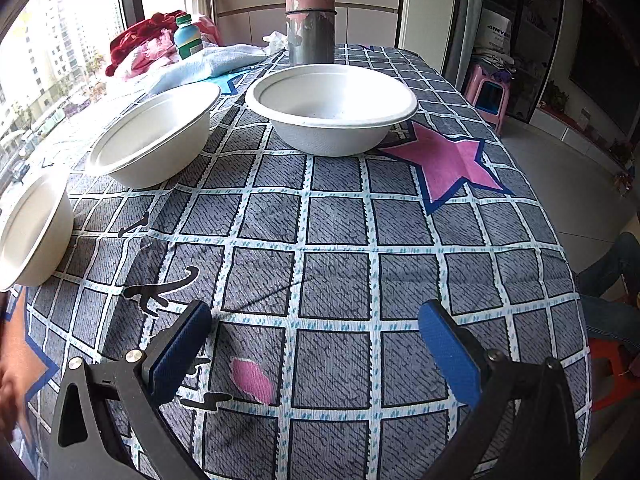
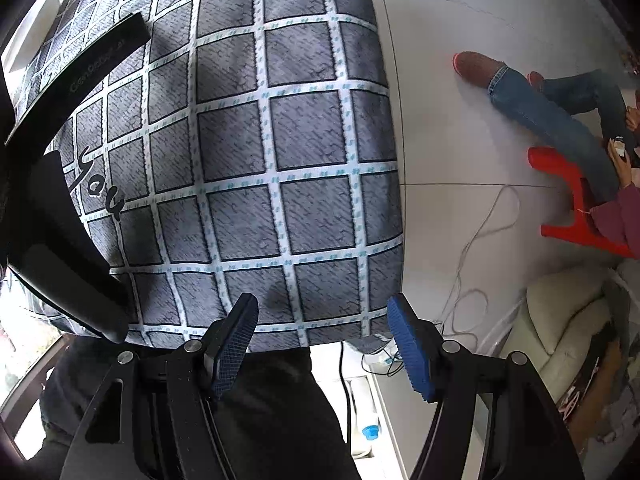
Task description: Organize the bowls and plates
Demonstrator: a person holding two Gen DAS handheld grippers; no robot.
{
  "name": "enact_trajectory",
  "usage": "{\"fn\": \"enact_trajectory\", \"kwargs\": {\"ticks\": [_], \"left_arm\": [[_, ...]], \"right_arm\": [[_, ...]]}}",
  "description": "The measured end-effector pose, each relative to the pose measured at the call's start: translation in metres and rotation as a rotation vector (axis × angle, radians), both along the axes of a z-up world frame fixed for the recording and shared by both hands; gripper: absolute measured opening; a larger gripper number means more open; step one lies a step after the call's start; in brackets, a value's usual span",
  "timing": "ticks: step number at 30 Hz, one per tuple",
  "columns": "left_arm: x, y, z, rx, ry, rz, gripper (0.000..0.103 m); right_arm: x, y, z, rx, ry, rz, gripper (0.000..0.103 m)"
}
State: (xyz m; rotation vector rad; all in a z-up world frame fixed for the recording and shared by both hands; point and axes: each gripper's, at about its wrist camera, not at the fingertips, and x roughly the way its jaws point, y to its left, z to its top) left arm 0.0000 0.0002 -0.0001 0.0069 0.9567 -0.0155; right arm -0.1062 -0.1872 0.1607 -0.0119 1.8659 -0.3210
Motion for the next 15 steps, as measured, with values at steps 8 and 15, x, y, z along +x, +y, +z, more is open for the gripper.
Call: {"fn": "enact_trajectory", "kwargs": {"ticks": [8, 15], "left_arm": [[0.0, 0.0, 0.0, 0.0, 0.0, 0.0, 0.103], [0.0, 0.0, 0.0, 0.0, 0.0, 0.0, 0.103]], "right_arm": [[-0.001, 0.039, -0.001, -0.005, 0.002, 0.035, 0.068], [-0.002, 0.056, 0.008, -0.031, -0.018, -0.013, 0.068]]}}
